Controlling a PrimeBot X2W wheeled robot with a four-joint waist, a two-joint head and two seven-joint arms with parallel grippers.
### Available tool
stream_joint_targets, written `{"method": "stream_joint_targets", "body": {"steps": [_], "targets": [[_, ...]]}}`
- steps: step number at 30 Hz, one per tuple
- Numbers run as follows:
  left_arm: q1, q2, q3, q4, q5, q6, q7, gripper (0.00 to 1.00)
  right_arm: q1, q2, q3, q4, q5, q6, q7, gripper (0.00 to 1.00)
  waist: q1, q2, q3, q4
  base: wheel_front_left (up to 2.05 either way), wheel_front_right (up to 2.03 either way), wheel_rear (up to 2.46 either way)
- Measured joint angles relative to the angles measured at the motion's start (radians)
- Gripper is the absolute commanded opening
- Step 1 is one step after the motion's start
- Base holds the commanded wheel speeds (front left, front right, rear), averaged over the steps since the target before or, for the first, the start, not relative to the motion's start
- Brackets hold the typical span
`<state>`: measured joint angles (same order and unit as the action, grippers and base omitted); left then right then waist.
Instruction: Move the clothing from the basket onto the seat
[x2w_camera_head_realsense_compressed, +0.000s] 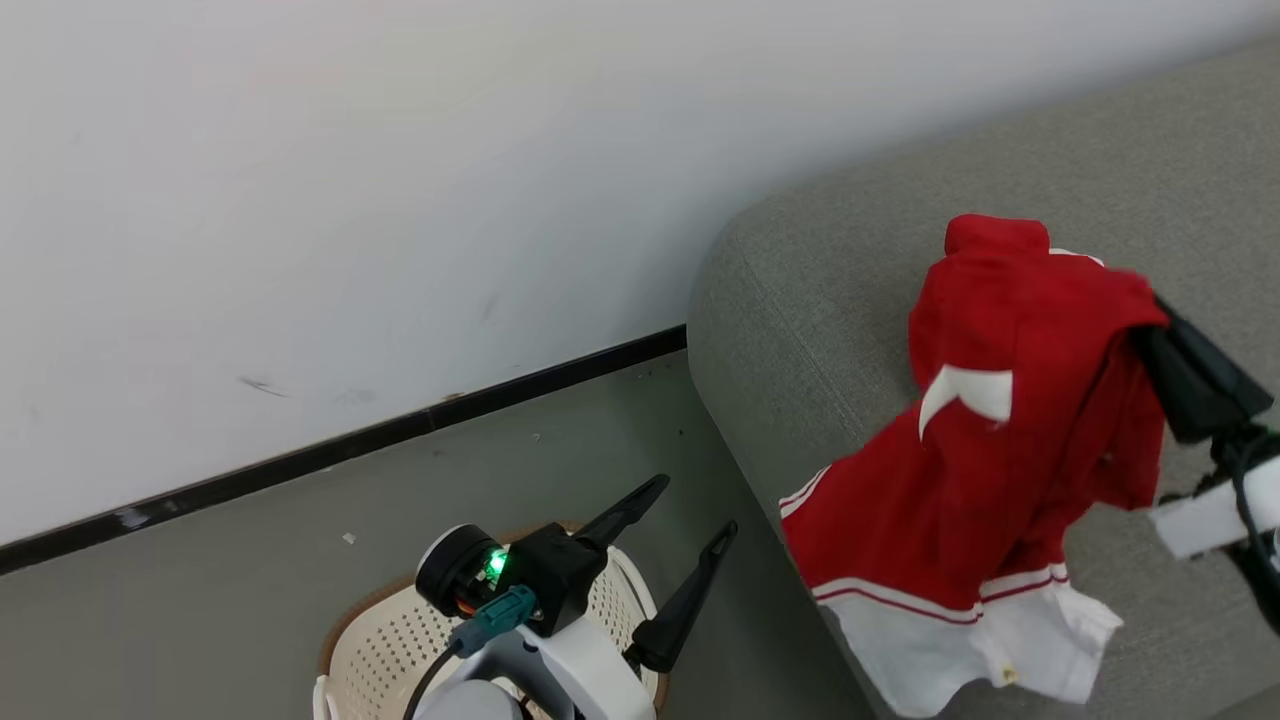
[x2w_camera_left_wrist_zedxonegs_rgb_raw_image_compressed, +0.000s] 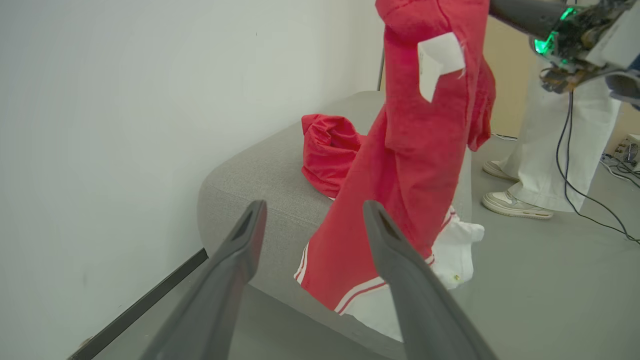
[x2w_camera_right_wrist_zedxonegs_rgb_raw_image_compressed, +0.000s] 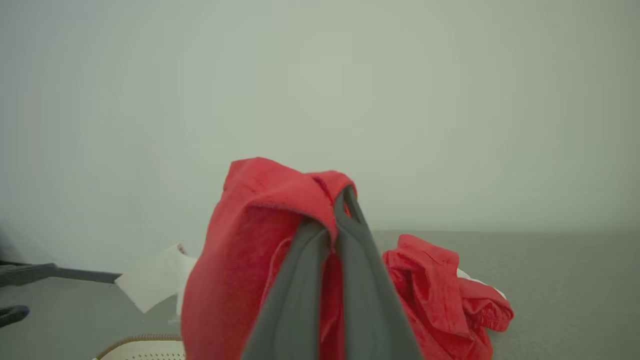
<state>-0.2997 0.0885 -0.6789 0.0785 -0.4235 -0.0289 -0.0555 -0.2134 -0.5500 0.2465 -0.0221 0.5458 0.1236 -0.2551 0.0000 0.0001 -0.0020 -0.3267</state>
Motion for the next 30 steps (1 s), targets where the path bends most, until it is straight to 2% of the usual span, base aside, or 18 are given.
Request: {"method": "stream_joint_targets", "body": {"steps": [6,10,14,25,30], "targets": [[0.001,0.011,0.02,-0.023,0.005,0.022,0.0,1.0,-0.23,-0.002,-0.063,0.016,0.036,0.0,0.016,0.0,0.0,0.0,0.037,-0.008,0.0,0.0,0.0],[0.001,0.019,0.032,-0.048,0.027,0.038,0.0,1.0,-0.415,0.002,-0.182,0.105,0.097,0.0,0.063,0.0,0.0,0.0,0.071,-0.006,0.0,0.0,0.0],[-0.004,0.022,0.037,-0.078,0.041,0.045,0.0,1.0,-0.539,-0.017,-0.218,0.168,0.082,0.0,0.101,0.0,0.0,0.0,0.099,0.002,0.0,0.0,0.0],[-0.045,0.044,0.036,-0.147,0.073,0.062,0.024,1.0,-0.684,-0.073,-0.321,0.425,-0.04,0.0,0.142,0.0,0.0,0.0,0.18,0.043,0.0,0.0,0.0],[-0.058,0.049,0.031,-0.166,0.092,0.063,0.043,1.0,-0.716,-0.082,-0.329,0.506,-0.087,0.0,0.139,0.0,0.0,0.0,0.217,0.069,0.0,0.0,0.0]]}}
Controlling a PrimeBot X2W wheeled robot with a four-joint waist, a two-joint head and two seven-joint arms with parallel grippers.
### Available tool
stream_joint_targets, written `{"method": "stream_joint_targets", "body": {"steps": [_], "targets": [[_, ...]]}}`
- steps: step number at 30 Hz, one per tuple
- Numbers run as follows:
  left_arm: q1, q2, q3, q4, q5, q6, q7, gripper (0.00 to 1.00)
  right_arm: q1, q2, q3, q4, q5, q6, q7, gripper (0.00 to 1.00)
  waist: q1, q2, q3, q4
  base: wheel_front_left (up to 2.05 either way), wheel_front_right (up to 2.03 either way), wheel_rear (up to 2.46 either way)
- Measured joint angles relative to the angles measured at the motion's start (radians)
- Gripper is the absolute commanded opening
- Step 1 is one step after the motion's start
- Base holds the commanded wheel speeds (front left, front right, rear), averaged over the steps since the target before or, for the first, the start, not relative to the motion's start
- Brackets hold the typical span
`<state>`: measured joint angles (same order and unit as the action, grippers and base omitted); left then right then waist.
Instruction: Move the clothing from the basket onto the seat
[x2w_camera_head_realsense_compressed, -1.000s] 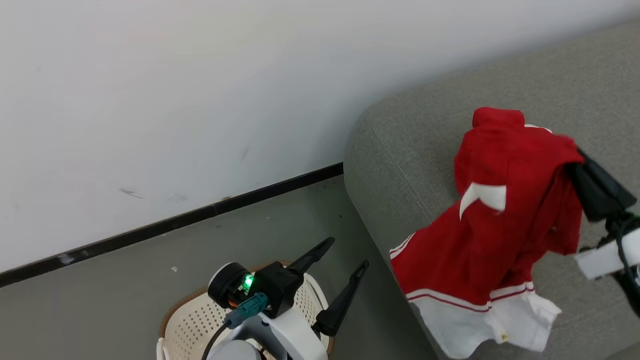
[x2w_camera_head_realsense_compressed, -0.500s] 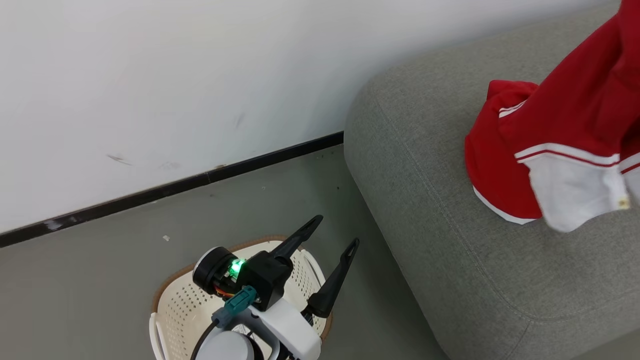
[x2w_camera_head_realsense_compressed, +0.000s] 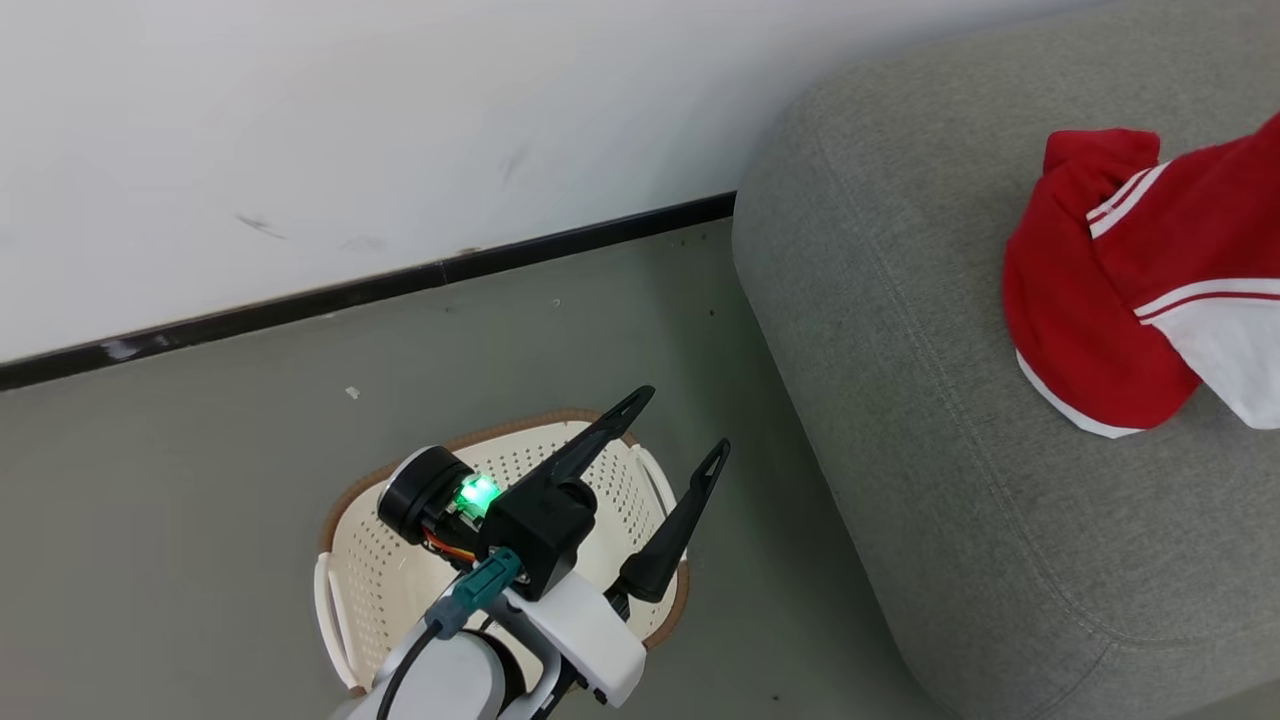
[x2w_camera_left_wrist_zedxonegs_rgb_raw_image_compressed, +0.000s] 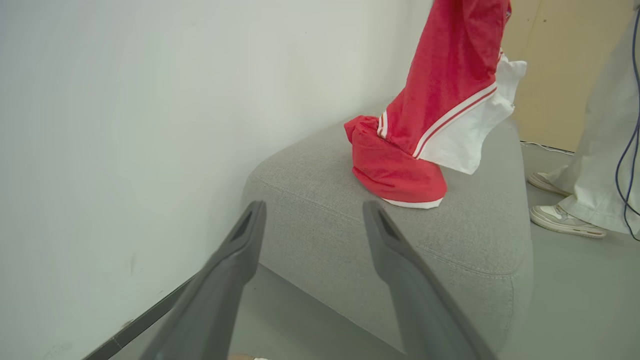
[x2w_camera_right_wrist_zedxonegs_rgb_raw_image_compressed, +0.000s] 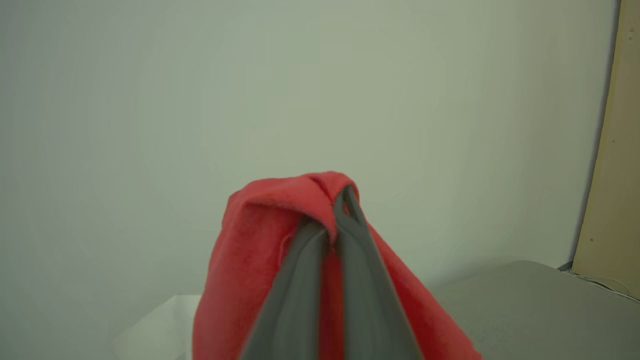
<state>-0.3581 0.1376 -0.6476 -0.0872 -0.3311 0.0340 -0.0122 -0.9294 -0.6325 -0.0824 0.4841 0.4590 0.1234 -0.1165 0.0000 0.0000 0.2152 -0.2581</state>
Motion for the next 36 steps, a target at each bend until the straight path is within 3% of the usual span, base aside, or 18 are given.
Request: {"method": "stream_joint_targets", "body": {"steps": [8,13,30,34,36], "targets": [[-0.028,0.009,-0.012,-0.028,0.017,0.0,0.02,1.0,0.055,0.132,0.049,0.109,-0.021,0.0,-0.04,0.0,0.0,0.0,0.058,0.039,0.0,0.0,0.0],[-0.044,0.008,-0.015,-0.036,0.017,-0.002,0.026,1.0,0.118,0.182,0.081,0.157,-0.029,0.0,-0.063,0.0,0.0,0.0,0.083,0.056,0.0,0.0,0.0],[-0.084,0.011,-0.011,-0.038,0.018,-0.015,0.027,1.0,0.235,0.274,0.166,0.238,-0.074,0.0,-0.129,0.02,0.0,0.0,0.155,0.077,0.0,0.0,0.0],[-0.084,0.012,-0.011,-0.029,0.015,-0.024,0.014,1.0,0.256,0.274,0.153,0.237,-0.074,0.0,-0.131,0.49,0.0,0.0,0.147,0.067,0.0,0.0,0.0],[-0.084,0.012,-0.009,-0.024,0.014,-0.024,0.009,1.0,0.271,0.274,0.142,0.232,-0.074,0.0,-0.131,1.0,0.0,0.0,0.141,0.061,0.0,0.0,0.0]]}}
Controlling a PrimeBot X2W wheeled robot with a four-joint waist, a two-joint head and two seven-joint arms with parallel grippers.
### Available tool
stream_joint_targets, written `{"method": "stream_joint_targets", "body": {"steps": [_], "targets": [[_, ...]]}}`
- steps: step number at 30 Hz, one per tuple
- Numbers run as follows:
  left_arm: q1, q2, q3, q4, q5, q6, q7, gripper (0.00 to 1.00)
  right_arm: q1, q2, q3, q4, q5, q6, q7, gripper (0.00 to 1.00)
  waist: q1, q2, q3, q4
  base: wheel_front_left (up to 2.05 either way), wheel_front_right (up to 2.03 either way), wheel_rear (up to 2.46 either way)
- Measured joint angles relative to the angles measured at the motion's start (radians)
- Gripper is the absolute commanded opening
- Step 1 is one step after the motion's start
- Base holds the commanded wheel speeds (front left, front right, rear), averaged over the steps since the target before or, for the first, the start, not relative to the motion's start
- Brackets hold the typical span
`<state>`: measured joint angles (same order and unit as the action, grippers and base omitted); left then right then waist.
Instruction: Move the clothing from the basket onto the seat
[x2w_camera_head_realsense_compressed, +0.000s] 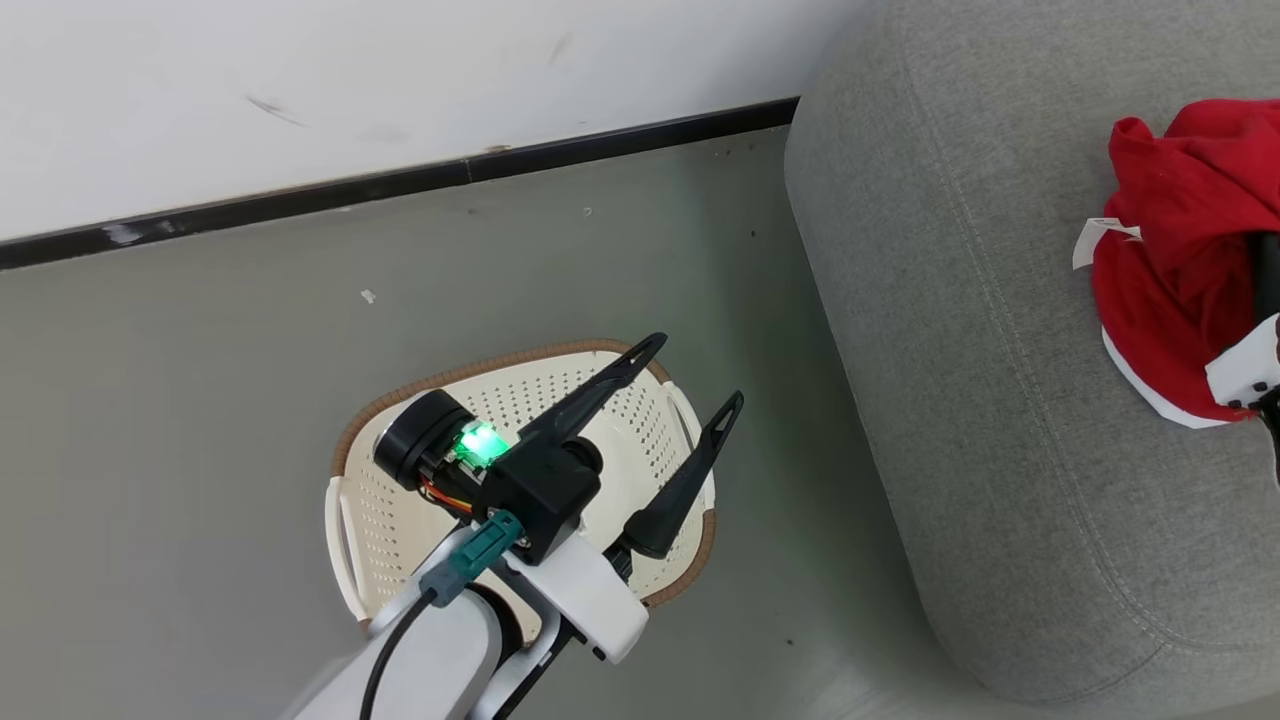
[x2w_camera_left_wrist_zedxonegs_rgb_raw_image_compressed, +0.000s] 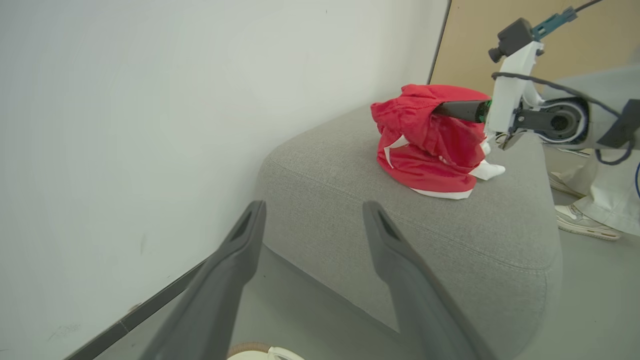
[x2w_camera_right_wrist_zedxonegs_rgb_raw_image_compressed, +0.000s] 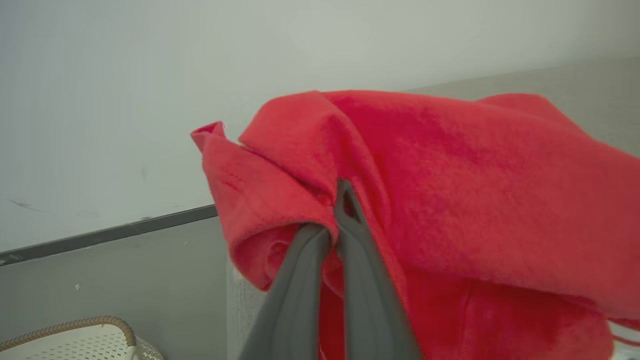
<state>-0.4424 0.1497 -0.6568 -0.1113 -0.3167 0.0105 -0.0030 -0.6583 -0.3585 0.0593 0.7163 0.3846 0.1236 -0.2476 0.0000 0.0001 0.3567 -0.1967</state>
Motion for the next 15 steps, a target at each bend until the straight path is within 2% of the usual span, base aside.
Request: {"method": "stream_joint_targets", "body": {"steps": [4,15], "targets": [[0.003,-0.003,0.019,0.012,-0.02,0.002,-0.012,1.0,0.026,-0.001,-0.012,-0.029,-0.001,0.0,0.0,1.0,0.0,0.0,-0.014,-0.011,0.0,0.0,0.0],[0.057,-0.012,0.064,0.054,-0.068,0.021,-0.044,1.0,0.124,0.019,-0.057,-0.224,-0.034,0.0,0.0,1.0,0.0,0.0,-0.064,-0.04,0.0,0.0,0.0]]}}
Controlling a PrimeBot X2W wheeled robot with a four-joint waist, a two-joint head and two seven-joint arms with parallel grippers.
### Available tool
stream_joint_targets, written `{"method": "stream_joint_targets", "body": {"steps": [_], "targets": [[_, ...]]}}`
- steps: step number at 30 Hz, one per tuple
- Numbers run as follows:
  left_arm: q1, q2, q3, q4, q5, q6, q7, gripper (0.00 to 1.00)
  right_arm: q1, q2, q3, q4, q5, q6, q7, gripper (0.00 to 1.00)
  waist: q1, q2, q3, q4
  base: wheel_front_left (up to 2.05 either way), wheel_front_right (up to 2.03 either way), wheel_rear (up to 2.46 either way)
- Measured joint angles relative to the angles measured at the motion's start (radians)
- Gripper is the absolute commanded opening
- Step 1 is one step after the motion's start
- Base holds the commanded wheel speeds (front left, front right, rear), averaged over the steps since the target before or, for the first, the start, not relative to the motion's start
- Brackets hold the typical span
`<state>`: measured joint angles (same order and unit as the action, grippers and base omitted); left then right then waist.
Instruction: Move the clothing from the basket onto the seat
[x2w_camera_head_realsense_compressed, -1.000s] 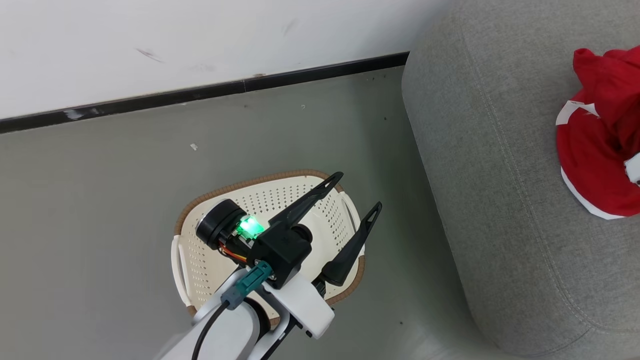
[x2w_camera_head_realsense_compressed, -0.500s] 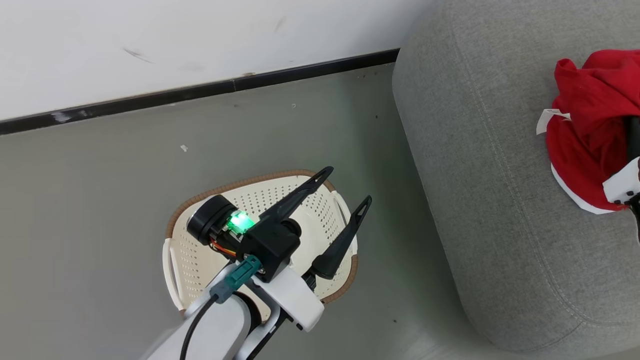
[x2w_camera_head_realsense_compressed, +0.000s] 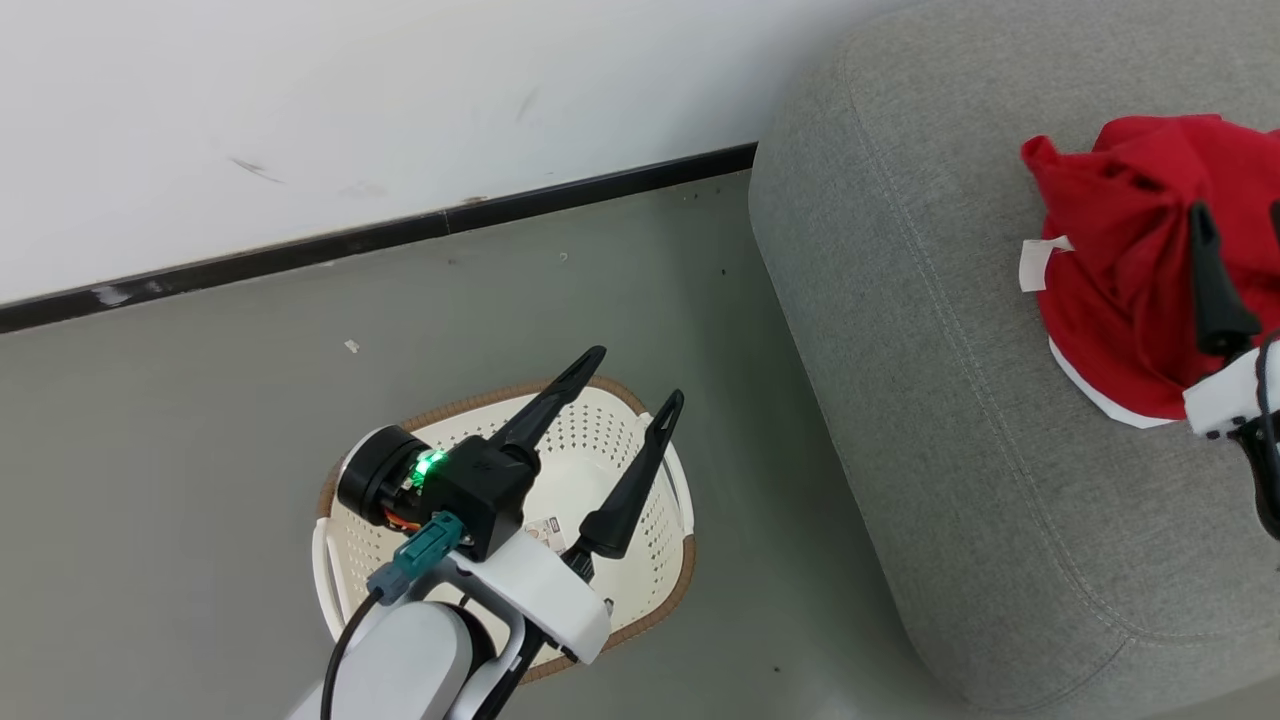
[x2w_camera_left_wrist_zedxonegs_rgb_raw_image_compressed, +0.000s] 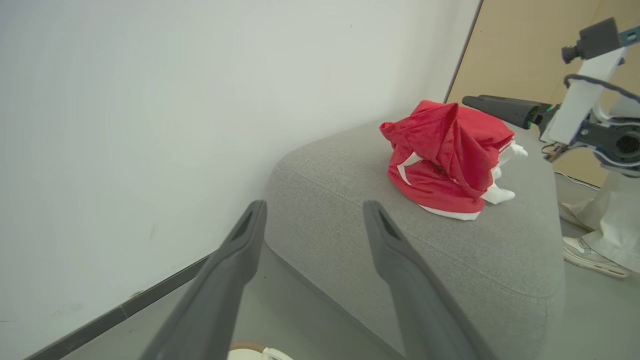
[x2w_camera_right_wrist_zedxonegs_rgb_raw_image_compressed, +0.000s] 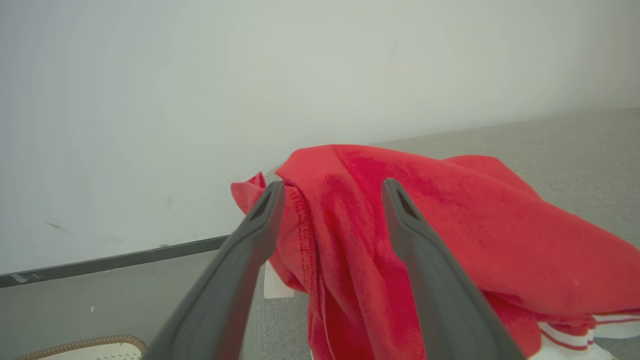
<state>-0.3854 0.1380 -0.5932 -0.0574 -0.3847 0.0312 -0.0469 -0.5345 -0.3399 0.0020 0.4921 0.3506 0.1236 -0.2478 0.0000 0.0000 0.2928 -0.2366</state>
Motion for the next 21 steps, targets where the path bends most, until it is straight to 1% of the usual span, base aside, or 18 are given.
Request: {"method": "stream_joint_targets", "body": {"steps": [3,7,12,17,19,21], "targets": [[0.013,0.004,0.017,0.017,-0.002,0.012,-0.009,1.0,0.045,0.01,0.01,-0.042,-0.038,0.0,0.0,1.0,0.0,0.0,-0.016,-0.005,0.0,0.0,0.0],[0.039,0.013,0.055,0.039,-0.005,0.043,-0.031,1.0,0.088,0.036,0.016,-0.107,-0.046,0.0,0.0,1.0,0.0,0.0,-0.04,-0.008,0.0,0.0,0.0],[0.071,0.021,0.101,0.058,-0.005,0.081,-0.07,1.0,0.126,0.056,0.037,-0.182,-0.105,0.0,0.0,1.0,0.0,0.0,-0.068,-0.005,0.0,0.0,0.0],[0.106,0.027,0.152,0.076,-0.005,0.121,-0.106,1.0,0.163,0.102,0.054,-0.244,-0.126,0.0,0.0,1.0,0.0,0.0,-0.095,0.006,0.0,0.0,0.0],[0.13,0.033,0.186,0.086,-0.011,0.147,-0.125,1.0,0.178,0.124,0.061,-0.273,-0.131,0.0,0.0,1.0,0.0,0.0,-0.11,0.016,0.0,0.0,0.0],[0.145,0.038,0.205,0.094,-0.011,0.162,-0.137,1.0,0.19,0.137,0.069,-0.288,-0.143,0.0,0.0,1.0,0.0,0.0,-0.12,0.024,0.0,0.0,0.0]]}}
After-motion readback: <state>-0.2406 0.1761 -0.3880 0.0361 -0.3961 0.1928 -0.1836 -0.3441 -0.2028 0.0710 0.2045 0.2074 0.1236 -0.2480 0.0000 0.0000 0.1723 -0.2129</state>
